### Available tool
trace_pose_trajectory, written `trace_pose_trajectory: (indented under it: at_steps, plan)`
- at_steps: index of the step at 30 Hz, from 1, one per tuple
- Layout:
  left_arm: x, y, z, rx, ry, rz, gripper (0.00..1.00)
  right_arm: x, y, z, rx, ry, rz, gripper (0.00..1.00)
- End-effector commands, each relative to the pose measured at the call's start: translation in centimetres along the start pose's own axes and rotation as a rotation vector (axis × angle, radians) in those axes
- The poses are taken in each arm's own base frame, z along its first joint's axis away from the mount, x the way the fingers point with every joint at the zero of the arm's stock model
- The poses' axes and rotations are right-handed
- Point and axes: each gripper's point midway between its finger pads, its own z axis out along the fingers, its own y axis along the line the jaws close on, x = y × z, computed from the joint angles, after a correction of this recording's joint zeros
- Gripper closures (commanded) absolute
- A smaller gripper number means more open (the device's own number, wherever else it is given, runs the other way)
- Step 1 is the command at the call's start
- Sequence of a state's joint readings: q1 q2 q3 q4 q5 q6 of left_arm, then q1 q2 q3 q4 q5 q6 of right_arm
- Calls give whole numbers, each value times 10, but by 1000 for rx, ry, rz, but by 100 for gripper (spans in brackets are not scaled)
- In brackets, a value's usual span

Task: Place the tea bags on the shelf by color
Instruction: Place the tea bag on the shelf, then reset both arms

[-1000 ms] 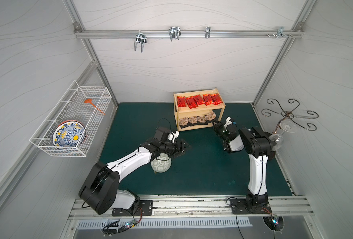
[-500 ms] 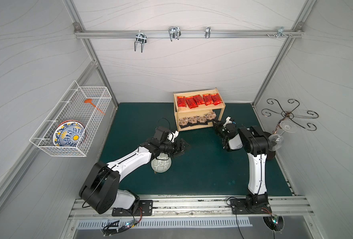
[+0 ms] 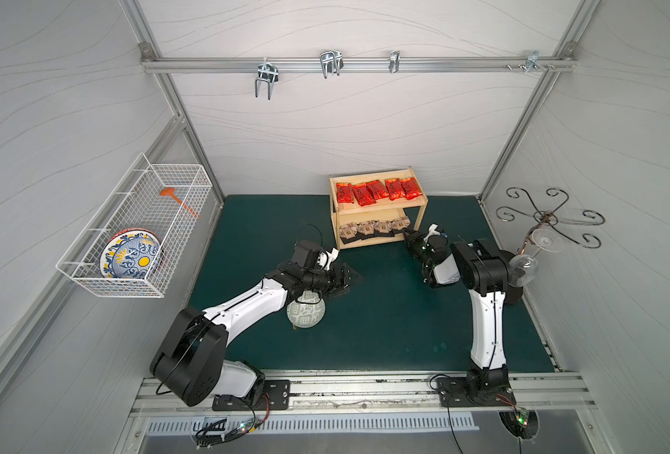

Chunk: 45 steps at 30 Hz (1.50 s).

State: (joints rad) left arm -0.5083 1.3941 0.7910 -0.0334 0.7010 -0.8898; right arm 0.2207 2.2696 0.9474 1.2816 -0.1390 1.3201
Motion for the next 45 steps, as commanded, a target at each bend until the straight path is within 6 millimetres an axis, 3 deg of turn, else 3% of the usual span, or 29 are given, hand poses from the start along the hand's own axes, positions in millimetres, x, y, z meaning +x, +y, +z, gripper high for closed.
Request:
trace_pose_trajectory:
  at_steps: [1,8,13,26,30,34,36,40,43,45]
  plan:
    - [-6,-7,0,37,-10,31,22,-4,-3,1,9,-3,8,84]
    - [-7,-8,0,43,-10,27,22,-6,6,-3,25,-5,6,65]
    - [-6,-9,-1,45,-12,29,22,-7,11,-5,61,3,15,59]
    - [-8,-11,-3,53,-23,33,22,-5,-2,-29,416,21,87,53]
    - [-11,-11,-6,54,-32,28,22,1,2,-35,465,45,73,53]
    - [-15,-14,-12,47,-49,41,23,19,18,-45,471,116,-8,52]
    - [-16,-18,-22,27,-80,73,23,38,36,-58,455,176,-120,52]
    - [-22,-22,-62,-122,-218,176,22,83,69,-110,445,261,-486,50]
    - [-28,-14,-101,-265,-370,234,20,100,88,-148,383,240,-742,46]
    - [-36,-6,-130,-374,-505,289,19,99,97,-172,346,223,-889,41]
